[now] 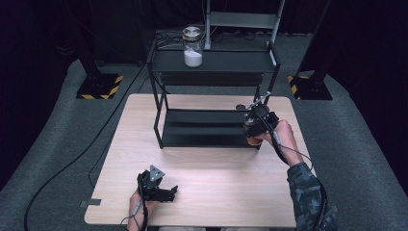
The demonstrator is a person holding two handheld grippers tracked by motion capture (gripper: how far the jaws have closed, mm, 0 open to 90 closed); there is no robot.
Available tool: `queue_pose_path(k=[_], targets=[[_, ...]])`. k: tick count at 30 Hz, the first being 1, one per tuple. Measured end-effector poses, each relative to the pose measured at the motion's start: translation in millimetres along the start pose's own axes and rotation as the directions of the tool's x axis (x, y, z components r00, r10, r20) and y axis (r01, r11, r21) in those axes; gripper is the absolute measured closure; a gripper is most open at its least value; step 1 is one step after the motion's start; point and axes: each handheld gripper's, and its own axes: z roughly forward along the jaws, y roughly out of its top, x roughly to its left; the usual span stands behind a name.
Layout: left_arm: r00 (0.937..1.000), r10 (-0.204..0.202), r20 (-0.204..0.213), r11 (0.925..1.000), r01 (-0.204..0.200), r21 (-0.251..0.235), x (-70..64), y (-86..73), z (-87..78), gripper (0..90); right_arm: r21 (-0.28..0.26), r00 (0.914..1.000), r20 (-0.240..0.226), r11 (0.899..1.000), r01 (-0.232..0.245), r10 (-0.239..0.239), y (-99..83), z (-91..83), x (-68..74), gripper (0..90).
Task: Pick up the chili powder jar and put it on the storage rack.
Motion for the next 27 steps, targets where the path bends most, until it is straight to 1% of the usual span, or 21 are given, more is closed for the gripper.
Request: queue_pose_path(k=[7, 12, 17, 23, 27], targets=[[1.0, 0.0, 0.0, 1.0, 0.0, 0.0, 0.0, 0.0, 0.0, 0.0, 0.007, 0.9997, 0.013, 1.0, 0.022, -0.022, 7.5, -5.6, 1.9, 30.6], [1.0, 0.0, 0.0, 1.0, 0.0, 0.0, 0.0, 0.0, 0.0, 0.0, 0.001, 0.9994, 0.019, 1.0, 0.028, -0.028, 11.8, -12.4, 1.4, 30.6], [1.0, 0.0, 0.0, 1.0, 0.0, 0.0, 0.0, 0.0, 0.0, 0.0, 0.008, 0.999, 0.026, 0.999, 0.036, -0.036, 18.1, -18.5, 1.1, 30.6], [1.0, 0.0, 0.0, 1.0, 0.0, 0.0, 0.0, 0.0, 0.0, 0.0, 0.01, 0.999, 0.031, 0.999, 0.03, -0.03, 23.7, -24.4, -1.0, 30.6], [1.0, 0.0, 0.0, 1.0, 0.0, 0.0, 0.0, 0.0, 0.0, 0.0, 0.013, 0.9987, 0.037, 0.999, 0.035, -0.035, 27.8, -27.4, -2.1, 30.6]])
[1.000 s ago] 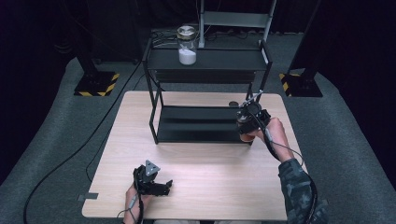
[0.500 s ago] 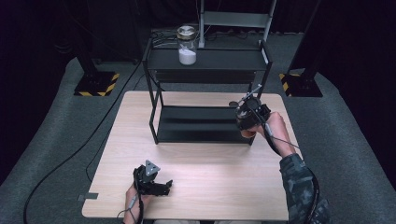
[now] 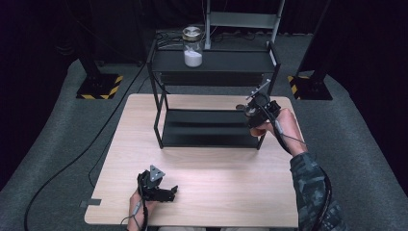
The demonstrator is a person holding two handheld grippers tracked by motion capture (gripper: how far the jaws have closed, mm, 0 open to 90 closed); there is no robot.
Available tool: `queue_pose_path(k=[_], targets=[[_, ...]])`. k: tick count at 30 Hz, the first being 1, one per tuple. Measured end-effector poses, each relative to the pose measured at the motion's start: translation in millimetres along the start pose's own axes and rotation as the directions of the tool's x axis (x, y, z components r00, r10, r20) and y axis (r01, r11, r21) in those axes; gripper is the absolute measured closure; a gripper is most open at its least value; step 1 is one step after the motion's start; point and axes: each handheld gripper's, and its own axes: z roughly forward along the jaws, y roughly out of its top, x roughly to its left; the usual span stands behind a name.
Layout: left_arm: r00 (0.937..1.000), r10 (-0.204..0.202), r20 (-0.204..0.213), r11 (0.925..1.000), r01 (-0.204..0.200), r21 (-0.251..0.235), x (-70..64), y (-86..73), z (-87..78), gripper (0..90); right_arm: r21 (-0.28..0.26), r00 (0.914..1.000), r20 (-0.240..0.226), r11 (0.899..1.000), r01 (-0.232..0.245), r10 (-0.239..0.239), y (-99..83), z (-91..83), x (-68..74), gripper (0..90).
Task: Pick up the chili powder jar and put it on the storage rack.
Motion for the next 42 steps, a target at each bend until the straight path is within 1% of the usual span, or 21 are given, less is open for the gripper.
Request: queue_pose_path(k=[17, 24, 42], targets=[[1.0, 0.0, 0.0, 1.0, 0.0, 0.0, 0.0, 0.0, 0.0, 0.0, 0.009, 0.9998, 0.018, 1.0, 0.001, -0.001, 16.3, -14.8, -2.8, 30.6], [1.0, -0.002, 0.0, 1.0, 0.002, 0.0, -0.1, -0.1, 0.0, 0.0, 0.012, 0.9996, 0.023, 1.0, 0.013, -0.013, 22.5, -22.0, -2.5, 30.6], [1.0, -0.002, -0.002, 1.0, 0.002, 0.0, -0.2, -0.1, 0.0, 0.0, 0.014, 0.9981, 0.055, 1.0, 0.027, -0.028, 33.5, -45.1, -3.9, 30.6]])
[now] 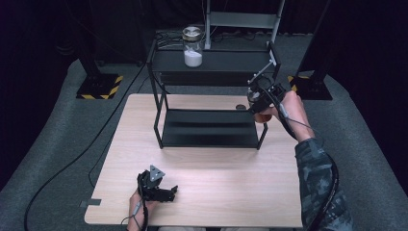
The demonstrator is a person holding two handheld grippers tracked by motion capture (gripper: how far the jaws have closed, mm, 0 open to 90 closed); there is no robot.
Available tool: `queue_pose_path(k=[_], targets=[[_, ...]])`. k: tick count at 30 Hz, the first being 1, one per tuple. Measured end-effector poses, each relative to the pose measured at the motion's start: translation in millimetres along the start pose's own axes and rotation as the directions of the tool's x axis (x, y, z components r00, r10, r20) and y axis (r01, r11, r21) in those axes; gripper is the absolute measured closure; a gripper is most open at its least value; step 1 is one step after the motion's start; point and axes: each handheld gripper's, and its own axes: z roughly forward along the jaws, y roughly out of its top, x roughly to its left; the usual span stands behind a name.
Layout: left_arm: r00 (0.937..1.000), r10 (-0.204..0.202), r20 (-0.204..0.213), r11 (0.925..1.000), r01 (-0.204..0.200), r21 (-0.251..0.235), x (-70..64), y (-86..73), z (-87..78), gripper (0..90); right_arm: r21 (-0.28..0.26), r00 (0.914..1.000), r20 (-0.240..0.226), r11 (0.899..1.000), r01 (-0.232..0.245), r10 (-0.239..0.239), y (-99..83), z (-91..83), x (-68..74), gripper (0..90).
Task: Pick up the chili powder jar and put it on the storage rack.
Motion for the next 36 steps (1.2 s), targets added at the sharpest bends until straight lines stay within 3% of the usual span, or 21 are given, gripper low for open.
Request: queue_pose_path(k=[22, 36], targets=[[1.0, -0.002, -0.003, 1.0, 0.002, 0.001, -0.2, 0.2, -0.1, 0.0, 0.025, 0.9984, 0.042, 0.999, 0.037, -0.038, 21.9, -26.9, 5.2, 30.6], [1.0, -0.003, -0.003, 1.0, 0.003, 0.001, -0.1, 0.2, -0.1, 0.0, 0.052, 0.9956, 0.074, 0.997, 0.055, -0.058, 35.8, -35.3, 7.0, 30.6]])
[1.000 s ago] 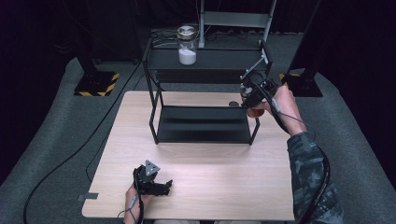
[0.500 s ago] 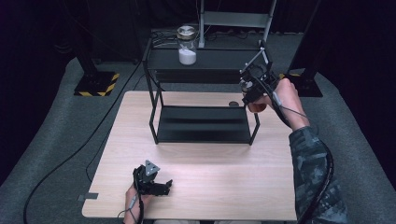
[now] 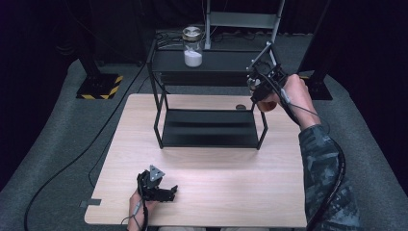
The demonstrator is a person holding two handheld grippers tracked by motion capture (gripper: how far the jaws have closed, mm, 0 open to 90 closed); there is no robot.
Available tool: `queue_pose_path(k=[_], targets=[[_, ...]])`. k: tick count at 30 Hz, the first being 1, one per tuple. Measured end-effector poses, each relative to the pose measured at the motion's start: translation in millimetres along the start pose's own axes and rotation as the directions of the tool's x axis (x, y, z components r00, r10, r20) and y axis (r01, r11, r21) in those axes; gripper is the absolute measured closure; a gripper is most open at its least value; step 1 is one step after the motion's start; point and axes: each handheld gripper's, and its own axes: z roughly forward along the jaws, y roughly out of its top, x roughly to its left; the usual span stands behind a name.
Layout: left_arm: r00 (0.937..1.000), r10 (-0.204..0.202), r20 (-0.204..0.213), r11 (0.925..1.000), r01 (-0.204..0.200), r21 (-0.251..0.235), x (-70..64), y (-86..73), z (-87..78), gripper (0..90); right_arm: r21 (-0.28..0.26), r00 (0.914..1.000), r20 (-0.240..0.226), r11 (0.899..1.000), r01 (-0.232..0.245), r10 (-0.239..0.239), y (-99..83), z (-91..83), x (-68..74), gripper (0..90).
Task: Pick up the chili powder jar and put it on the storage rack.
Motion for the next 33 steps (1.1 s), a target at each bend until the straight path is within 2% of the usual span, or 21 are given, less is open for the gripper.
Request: queue_pose_path(k=[33], targets=[[1.0, 0.001, 0.0, 1.0, -0.001, 0.001, 0.1, 0.1, 0.0, 0.0, -0.032, 0.9958, 0.091, 0.999, -0.001, 0.004, 23.3, -29.9, 2.8, 30.6]])
